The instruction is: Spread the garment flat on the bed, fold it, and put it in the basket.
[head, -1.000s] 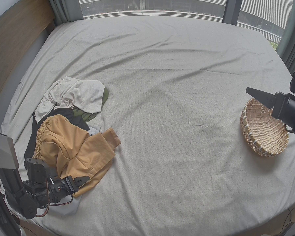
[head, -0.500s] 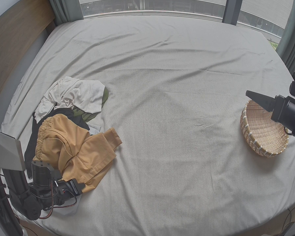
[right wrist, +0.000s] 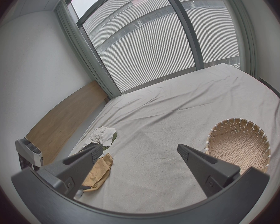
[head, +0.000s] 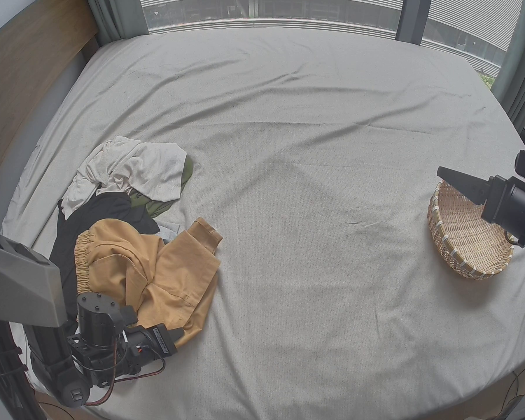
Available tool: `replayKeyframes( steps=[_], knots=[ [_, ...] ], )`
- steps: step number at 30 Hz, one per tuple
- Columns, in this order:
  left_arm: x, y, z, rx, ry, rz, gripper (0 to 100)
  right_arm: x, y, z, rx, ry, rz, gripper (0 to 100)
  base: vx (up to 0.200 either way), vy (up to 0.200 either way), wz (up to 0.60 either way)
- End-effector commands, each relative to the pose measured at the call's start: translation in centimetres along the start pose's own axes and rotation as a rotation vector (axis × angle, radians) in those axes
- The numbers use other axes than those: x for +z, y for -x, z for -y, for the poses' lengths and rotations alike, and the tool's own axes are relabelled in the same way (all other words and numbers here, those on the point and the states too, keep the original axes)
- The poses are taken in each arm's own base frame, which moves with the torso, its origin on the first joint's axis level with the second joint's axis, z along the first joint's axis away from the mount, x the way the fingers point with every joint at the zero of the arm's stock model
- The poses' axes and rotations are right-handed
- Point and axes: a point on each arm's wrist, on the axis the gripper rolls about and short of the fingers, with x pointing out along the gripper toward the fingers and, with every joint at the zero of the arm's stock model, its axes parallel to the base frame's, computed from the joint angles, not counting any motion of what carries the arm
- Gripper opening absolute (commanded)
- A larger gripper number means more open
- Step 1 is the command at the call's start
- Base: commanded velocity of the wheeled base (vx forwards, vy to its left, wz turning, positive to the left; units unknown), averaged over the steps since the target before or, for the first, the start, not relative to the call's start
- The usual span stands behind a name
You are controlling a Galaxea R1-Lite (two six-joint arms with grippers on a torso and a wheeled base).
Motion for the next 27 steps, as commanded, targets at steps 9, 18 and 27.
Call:
replayKeyframes(
  steps=[9,18,27],
  knots=[
    [-0.8,-1.7,3.1,-0.082,-0.042,0.024,0,-1.5,-0.3,-1.6,0.102,0.0,-0.07,100,0.0,0.0,0.0],
    [-1.3,-3.2,4.5,-0.106,-0.067,0.042,0,-3.1,-0.9,-1.3,0.127,-0.009,-0.131,100,0.0,0.0,0.0],
    [-2.8,-4.8,6.0,-0.128,-0.101,0.034,0,-4.1,-0.9,-1.0,0.15,-0.019,-0.135,100,0.0,0.0,0.0]
  ],
)
